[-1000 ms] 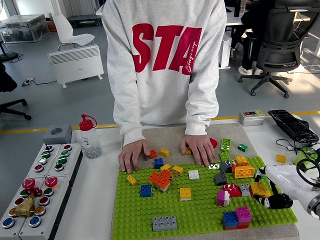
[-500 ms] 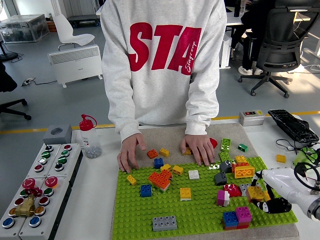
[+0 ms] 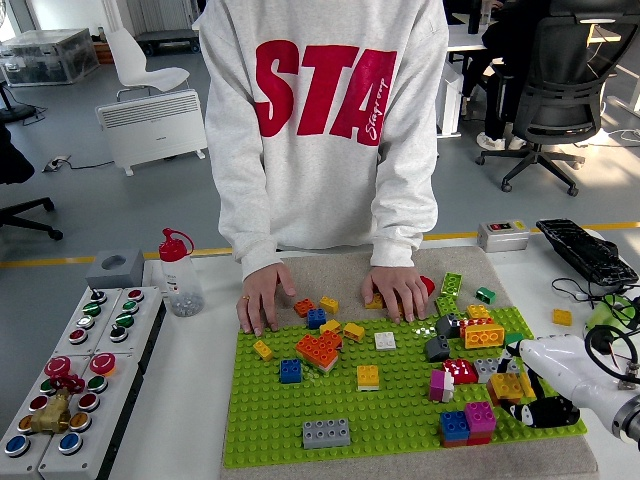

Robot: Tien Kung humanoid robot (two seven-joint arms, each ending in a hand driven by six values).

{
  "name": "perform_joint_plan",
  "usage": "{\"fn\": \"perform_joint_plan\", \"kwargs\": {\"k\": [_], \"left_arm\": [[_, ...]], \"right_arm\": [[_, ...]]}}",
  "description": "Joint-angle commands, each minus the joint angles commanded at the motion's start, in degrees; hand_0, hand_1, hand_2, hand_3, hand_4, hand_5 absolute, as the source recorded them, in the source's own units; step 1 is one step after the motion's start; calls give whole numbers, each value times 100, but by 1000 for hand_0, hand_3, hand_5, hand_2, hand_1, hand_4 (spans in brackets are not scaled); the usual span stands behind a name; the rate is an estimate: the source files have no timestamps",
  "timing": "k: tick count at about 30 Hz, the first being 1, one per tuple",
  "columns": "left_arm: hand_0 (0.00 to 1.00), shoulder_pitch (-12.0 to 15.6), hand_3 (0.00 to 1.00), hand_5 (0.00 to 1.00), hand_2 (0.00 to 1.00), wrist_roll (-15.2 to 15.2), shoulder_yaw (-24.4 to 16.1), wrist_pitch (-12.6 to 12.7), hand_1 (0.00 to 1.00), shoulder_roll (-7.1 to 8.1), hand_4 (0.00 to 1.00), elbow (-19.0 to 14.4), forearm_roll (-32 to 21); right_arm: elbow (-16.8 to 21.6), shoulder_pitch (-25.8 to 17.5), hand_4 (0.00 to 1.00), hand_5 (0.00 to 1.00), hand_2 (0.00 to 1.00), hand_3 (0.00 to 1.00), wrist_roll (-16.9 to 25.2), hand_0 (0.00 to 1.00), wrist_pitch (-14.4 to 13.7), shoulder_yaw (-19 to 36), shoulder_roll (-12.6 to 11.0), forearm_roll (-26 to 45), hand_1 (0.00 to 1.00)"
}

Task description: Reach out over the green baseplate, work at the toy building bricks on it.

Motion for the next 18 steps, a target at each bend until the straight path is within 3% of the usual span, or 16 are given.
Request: {"fn": "perform_joint_plan", "kwargs": {"k": [18], "left_arm": [[692,-10,619,998,657,-2,35,-21,691,18,361,0,-23]], "right_arm": [[0,294,602,186,205,505,-32,251,44,-38,243,-29,101]]}}
